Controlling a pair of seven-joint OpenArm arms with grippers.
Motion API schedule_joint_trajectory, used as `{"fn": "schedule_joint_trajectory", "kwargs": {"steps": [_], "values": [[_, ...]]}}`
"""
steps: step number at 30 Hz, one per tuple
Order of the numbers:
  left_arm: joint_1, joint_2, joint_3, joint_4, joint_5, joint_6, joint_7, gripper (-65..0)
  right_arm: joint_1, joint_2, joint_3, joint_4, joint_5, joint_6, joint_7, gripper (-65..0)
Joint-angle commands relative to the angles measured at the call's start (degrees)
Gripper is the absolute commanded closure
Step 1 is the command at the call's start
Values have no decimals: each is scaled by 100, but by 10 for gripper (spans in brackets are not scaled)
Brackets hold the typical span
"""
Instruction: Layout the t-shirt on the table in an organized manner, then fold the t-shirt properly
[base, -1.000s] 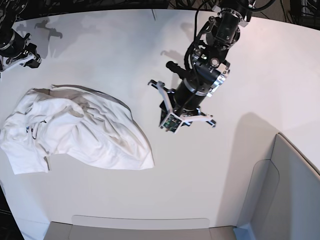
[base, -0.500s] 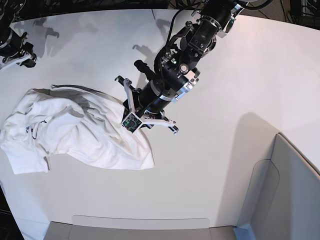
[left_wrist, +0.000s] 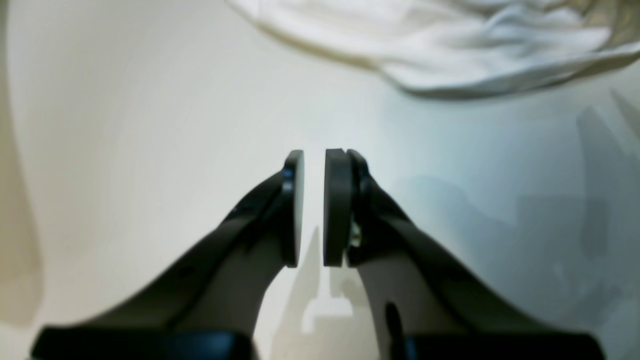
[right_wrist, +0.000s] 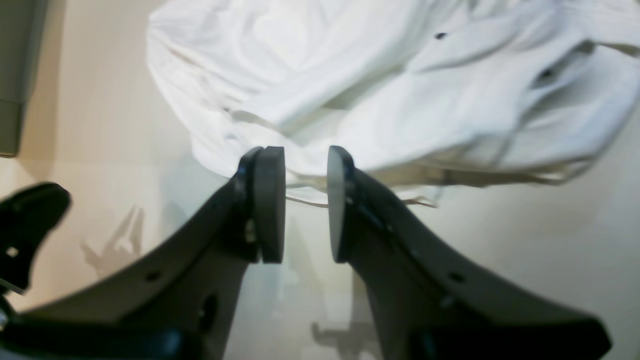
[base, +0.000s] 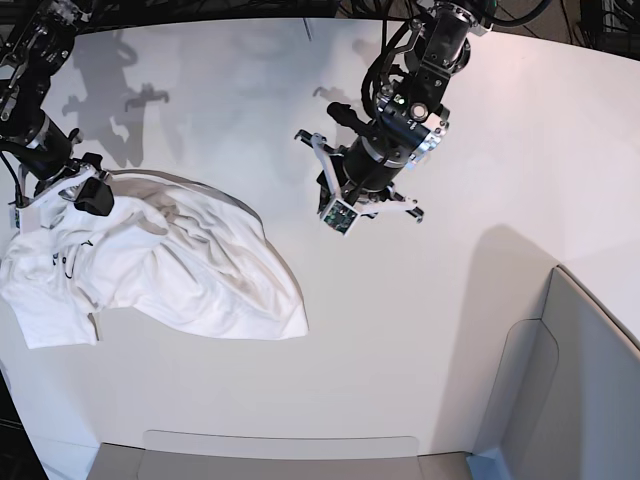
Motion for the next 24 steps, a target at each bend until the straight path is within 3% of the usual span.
{"fn": "schedule_joint_trajectory", "kwargs": {"steps": [1,11,16,18,20,24], "values": [[-34,4,-88,142,12,21,-149,-89,161,22,18,61,46,-15,97,-154],[273,-5,-422,177,12,21,-131,-89,1084,-1147,9,61,-1765,-24,-184,-154],[247,-5,-431,177,12,21,-114,-89,1242,-1517,-299,-88,-2521,-24,-184,-154],[247,-5,-431,177,12,21,-105,-89,1242,-1701,-281,-97,-2697,-42,-184,-154],[256,-5,-431,177,12,21,-105,-89,1225,-1833,-211,-97,-2715,-279,-175,-156],[256,-5,-431,177,12,21,-105,-89,1207,-1877,-193,-97,-2477,-332,-175,-156]]}}
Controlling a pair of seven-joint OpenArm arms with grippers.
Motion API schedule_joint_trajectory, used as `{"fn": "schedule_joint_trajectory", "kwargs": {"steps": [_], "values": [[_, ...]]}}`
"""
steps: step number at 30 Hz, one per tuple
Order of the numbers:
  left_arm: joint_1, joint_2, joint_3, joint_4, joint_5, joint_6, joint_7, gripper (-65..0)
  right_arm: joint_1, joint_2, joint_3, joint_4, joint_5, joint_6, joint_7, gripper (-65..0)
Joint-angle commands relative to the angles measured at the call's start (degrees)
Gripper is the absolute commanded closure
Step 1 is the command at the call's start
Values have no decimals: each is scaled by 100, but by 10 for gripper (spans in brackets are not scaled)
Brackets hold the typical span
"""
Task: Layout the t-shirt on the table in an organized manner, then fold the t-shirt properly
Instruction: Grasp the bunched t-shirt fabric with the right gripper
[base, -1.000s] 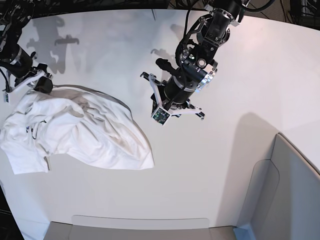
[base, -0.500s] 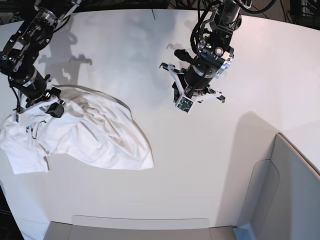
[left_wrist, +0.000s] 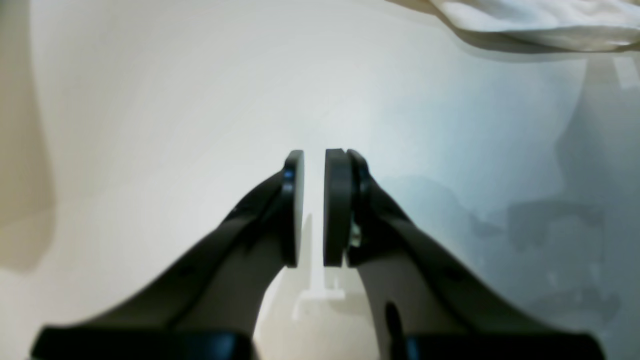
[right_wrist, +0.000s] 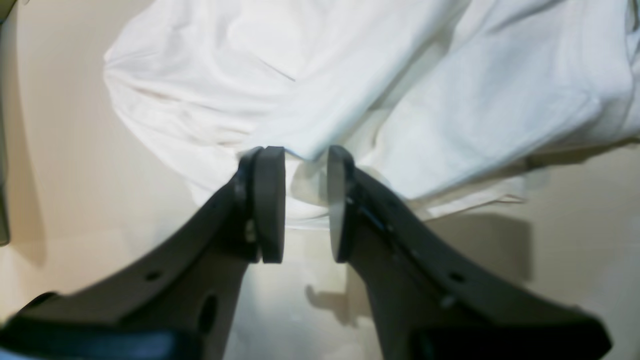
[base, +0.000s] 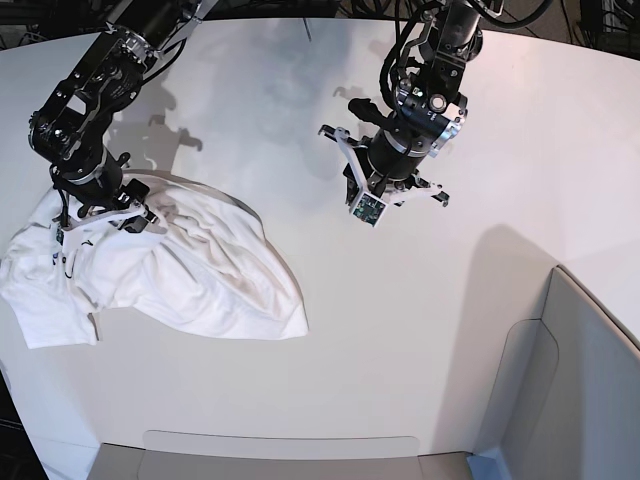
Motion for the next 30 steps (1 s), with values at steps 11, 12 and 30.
{"fn": "schedule_joint_trajectory", "kwargs": {"steps": [11,12,30], "values": [[-48,-164,-15,118,10,19,-122,-89,-48,156,41,95,934,22,129,-223],[-48,-199,-15,118,10,19,-122,-89,-74,156,93,104,934,22,111,-249],[-39,-366,-15,118,1,19,-122,-89,110,156,621,-617,917,-13,94,-327]]}}
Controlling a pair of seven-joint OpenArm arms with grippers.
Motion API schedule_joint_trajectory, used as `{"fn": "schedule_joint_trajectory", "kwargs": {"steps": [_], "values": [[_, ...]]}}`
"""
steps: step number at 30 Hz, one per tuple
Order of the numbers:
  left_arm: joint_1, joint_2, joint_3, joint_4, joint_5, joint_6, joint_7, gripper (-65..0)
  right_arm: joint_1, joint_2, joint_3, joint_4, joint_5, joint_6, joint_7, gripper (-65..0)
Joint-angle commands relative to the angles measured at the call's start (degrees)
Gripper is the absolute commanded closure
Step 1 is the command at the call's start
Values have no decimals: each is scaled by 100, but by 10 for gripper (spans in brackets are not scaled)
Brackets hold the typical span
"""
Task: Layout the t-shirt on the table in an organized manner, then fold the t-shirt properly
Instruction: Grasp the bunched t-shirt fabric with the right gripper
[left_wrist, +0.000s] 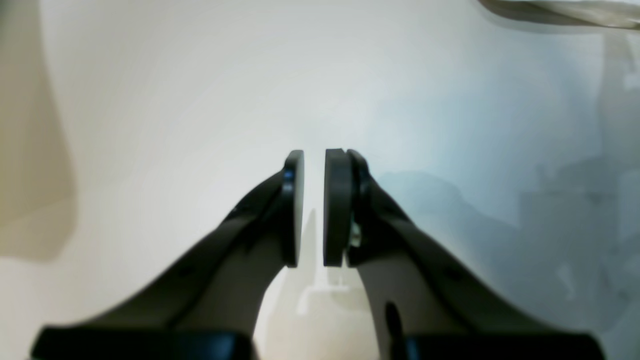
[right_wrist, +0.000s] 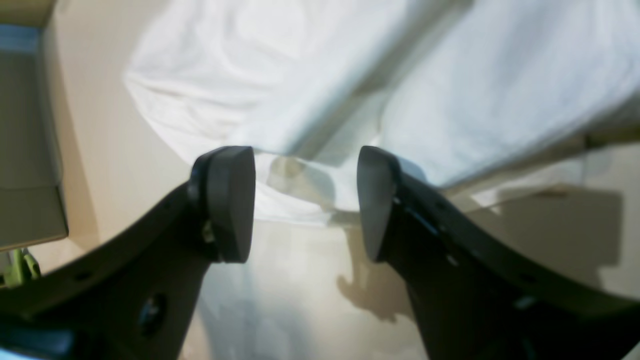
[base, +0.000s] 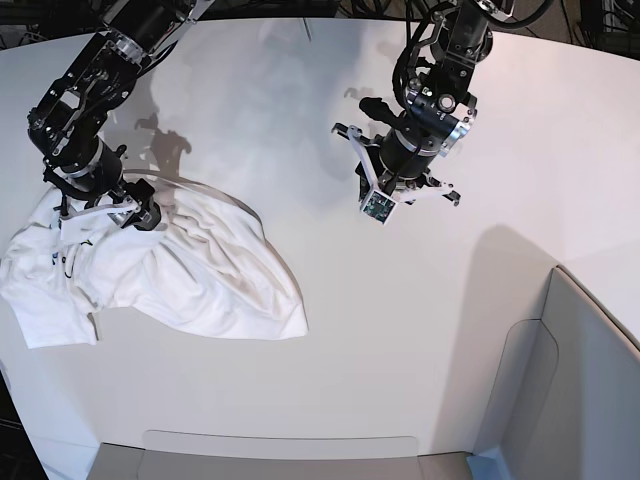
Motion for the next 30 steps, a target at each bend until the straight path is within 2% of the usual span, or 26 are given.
{"fn": "schedule_joint_trajectory", "kwargs": {"steps": [1,26,28,30], "values": [[-52,-34,-11,118,25,17,-140,-89,93,67,94,32,102,-11,107,-327],[53,-60,-11,118,25,17,-175,-89,770,75,77,-636,75,7,107,-324],[53,-60,-11,118,25,17,-175,-89,778,75,77,-750,84,7,107,-302],[53,-60,-11,118,25,17,-175,-89,778,75,77,-847,93,16,116,-225]]}}
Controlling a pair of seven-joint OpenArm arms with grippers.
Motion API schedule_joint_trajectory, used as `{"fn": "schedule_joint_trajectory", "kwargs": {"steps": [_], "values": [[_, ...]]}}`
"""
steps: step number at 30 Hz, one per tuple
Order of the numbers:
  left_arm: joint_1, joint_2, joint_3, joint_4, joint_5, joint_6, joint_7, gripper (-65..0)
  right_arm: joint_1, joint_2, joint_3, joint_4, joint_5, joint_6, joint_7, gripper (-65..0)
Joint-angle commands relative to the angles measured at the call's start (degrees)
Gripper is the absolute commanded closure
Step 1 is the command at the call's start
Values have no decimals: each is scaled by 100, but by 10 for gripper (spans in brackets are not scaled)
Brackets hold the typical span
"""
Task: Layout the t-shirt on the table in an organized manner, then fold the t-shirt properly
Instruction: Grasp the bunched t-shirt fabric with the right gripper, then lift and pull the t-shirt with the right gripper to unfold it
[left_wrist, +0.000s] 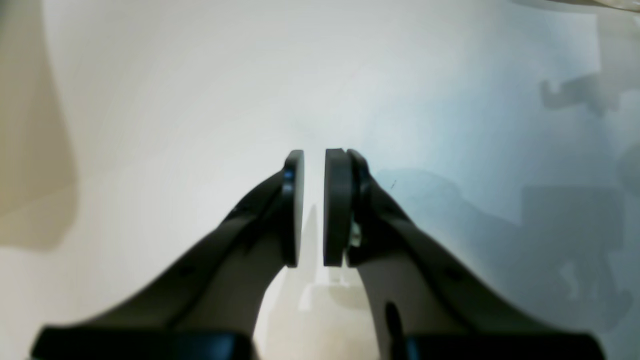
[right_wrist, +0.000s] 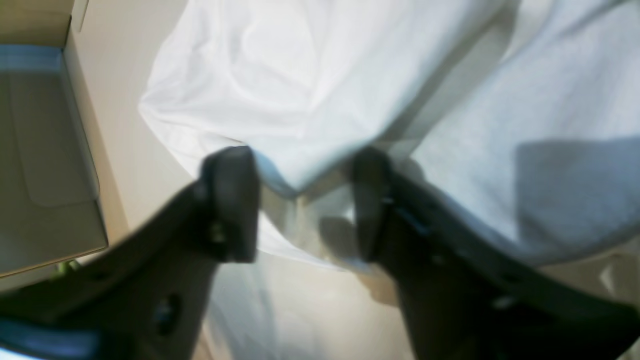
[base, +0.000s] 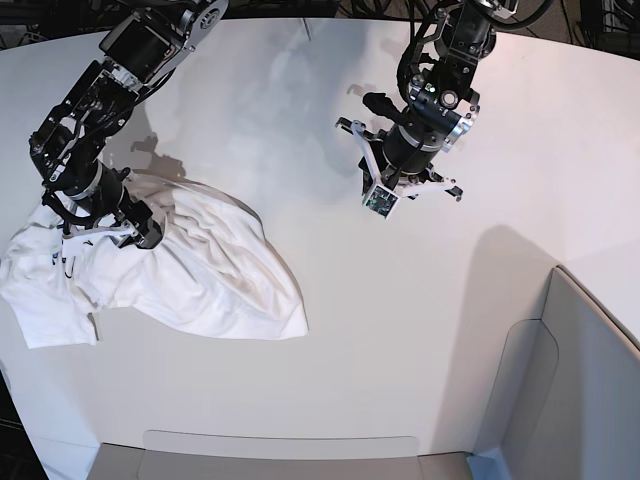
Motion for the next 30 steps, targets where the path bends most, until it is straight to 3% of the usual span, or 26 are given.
{"fn": "schedule_joint_trajectory", "kwargs": {"steps": [1,5,9,17,21,24,30], "values": [[-47,-1,-11,118,25,19,-133,-89,125,49,-19,64,126,20,78,-174],[-47,-1,-11,118,25,19,-133,-89,116,49,-19,143,126,249,43,0],[-47,-1,-20,118,25,19,-133,-89,-42,199,-19,697,134,741,-300,0],[-47,-1,-20,100,25,19,-133,-89,-657,577,-19,2385,337,1233,-541,0],[-47,-1,-20,100,25,19,-133,-89,-1238,1236,25,2385,1093,1356,-541,0],[-47,-1,-20,100,25,19,-133,-89,-1809,1553,25,2385,1822,1365,-541,0],[-47,-1,-20,92,25,19,-133,-89,-3251,2713,86,2385,3343,1365,-541,0]]}}
